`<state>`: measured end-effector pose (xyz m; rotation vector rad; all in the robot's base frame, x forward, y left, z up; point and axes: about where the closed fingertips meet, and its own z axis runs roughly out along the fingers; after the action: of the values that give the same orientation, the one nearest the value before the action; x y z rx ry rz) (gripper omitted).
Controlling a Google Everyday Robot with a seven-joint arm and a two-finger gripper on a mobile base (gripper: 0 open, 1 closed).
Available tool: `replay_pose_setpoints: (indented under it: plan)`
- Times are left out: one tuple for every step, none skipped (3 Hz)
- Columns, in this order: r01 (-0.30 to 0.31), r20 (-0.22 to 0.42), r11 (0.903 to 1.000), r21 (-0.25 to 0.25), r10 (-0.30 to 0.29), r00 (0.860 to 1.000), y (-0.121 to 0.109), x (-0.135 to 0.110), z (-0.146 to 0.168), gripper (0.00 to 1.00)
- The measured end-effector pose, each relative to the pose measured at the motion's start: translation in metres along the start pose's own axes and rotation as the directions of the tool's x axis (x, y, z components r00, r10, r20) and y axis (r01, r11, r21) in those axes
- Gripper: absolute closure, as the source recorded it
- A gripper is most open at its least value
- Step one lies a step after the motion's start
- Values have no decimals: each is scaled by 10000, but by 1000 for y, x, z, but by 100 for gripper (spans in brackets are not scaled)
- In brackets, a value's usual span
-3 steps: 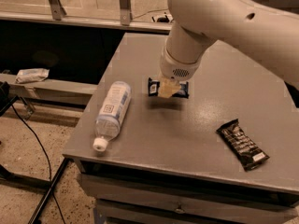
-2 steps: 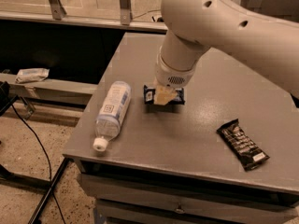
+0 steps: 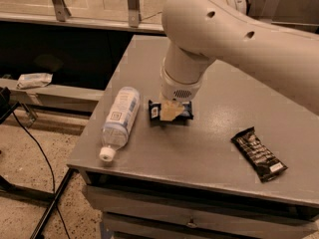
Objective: Move rxbar blueberry near blue plastic bottle
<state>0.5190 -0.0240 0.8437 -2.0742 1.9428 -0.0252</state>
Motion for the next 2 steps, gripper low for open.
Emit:
replay_pose_setpoints:
  plan:
    - [10, -10, 10000, 9, -10, 10000, 1, 0, -1, 31]
    - [21, -23, 10000, 21, -20, 10000, 1, 0, -1, 1]
